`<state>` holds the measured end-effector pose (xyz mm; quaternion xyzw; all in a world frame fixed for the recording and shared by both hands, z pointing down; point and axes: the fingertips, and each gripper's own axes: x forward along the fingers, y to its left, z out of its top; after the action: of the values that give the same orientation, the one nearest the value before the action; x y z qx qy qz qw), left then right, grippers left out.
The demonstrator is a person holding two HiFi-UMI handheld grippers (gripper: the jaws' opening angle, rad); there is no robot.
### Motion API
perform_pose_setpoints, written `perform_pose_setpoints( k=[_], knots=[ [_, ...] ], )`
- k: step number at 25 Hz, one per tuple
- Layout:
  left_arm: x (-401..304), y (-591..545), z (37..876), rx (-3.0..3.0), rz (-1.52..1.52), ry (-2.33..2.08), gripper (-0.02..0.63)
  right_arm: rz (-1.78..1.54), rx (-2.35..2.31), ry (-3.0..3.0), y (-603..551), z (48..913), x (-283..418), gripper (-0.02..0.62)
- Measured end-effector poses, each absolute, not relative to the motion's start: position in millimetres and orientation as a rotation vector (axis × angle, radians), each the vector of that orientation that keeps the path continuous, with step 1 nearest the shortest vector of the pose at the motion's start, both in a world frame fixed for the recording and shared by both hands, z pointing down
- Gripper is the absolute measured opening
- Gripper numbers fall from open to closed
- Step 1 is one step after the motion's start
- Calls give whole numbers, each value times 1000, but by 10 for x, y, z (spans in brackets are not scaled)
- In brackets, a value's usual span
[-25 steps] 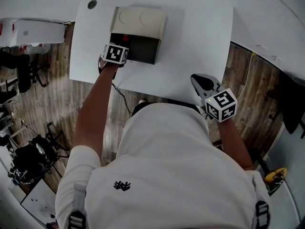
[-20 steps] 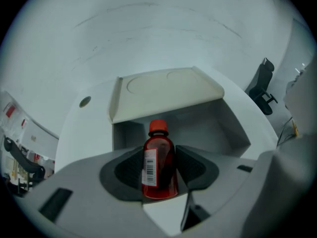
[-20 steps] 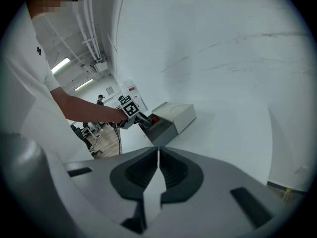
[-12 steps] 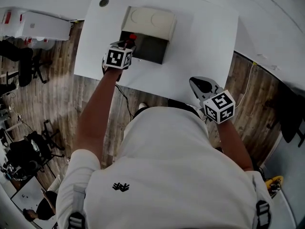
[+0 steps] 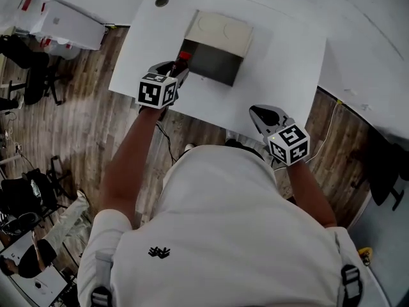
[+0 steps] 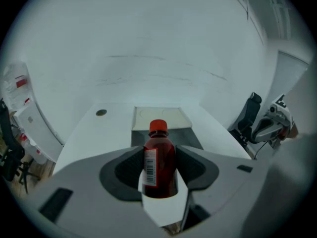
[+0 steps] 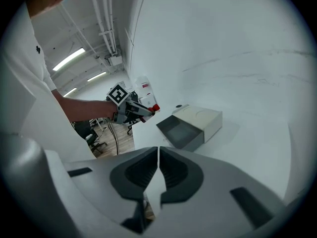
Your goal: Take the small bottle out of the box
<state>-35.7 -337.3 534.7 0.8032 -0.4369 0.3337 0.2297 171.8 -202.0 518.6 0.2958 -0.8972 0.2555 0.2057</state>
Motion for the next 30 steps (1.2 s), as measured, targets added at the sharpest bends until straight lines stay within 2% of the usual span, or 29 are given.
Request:
perform_pose_setpoints(
  k=[20, 30],
  knots=[
    [-1152, -2059, 4506, 2347, 540, -1215, 207, 596, 761, -2500, -1410, 5046, 642, 14],
    [-1547, -1360, 4347, 2413, 489, -1200, 207, 583, 824, -2477, -948, 5005, 236, 14]
  ],
)
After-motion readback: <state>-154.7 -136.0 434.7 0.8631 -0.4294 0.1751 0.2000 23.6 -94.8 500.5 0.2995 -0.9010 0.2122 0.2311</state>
